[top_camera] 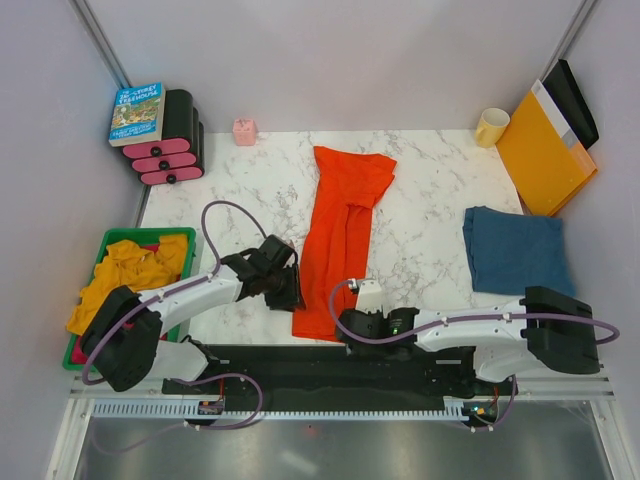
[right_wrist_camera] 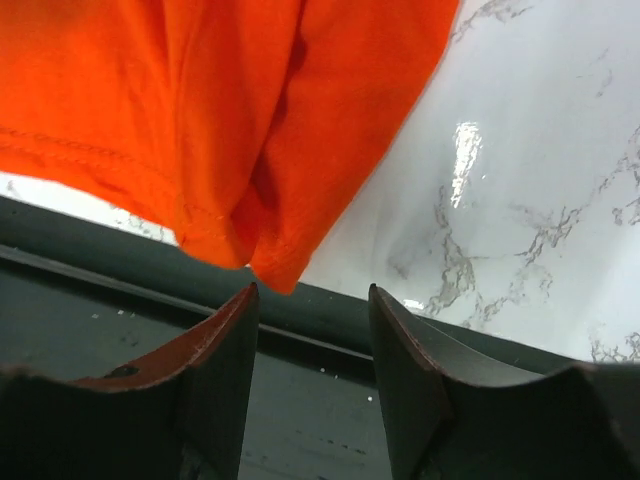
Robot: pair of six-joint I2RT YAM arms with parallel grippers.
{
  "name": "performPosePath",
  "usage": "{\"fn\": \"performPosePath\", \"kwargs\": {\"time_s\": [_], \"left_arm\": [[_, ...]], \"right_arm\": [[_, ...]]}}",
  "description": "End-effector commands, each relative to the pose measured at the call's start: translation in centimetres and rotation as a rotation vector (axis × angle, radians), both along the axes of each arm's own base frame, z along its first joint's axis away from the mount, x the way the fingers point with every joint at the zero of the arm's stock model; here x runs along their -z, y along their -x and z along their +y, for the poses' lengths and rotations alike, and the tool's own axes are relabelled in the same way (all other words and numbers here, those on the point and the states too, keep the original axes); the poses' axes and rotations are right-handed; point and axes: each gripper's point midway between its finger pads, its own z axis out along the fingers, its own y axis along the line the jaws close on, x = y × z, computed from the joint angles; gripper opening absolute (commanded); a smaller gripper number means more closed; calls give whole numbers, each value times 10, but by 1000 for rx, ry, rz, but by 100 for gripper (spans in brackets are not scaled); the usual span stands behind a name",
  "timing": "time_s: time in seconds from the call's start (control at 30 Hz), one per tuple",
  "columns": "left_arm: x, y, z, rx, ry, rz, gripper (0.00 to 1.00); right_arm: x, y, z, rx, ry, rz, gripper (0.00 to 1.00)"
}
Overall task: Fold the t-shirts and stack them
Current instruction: Grab the bottom of the folded rectangular tshirt with both arms
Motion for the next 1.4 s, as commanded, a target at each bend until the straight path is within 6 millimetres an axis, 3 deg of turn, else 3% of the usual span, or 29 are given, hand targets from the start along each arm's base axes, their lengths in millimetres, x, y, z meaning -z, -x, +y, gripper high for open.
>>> {"fn": "performPosePath", "kwargs": {"time_s": [0.0, 0.23, 0.5, 0.7, 0.8, 1.03, 1.27, 1.37], "left_arm": [[0, 6, -2, 26, 24, 2, 42], [-9, 6, 1, 29, 38, -44, 45], [-8, 5, -1, 35, 37, -38, 46], [-6, 4, -2, 39, 37, -37, 46], [-2, 4, -2, 38, 30, -31, 46], [6, 7, -2, 36, 24, -4, 46], [12, 10, 0, 30, 20, 10, 46], [15, 12, 0, 34, 19, 19, 46]], "right_arm": [[-5, -9, 13, 63, -37, -32, 55], [-25, -20, 16, 109, -96, -111, 55], [-33, -26, 19, 135, -117, -140, 54], [-35, -28, 11, 171, -131, -155, 53], [-29, -28, 10, 173, -122, -153, 53], [15, -13, 11, 140, -20, -60, 53], [24, -7, 2, 158, -8, -28, 51], [27, -3, -4, 170, 4, -9, 40]]}}
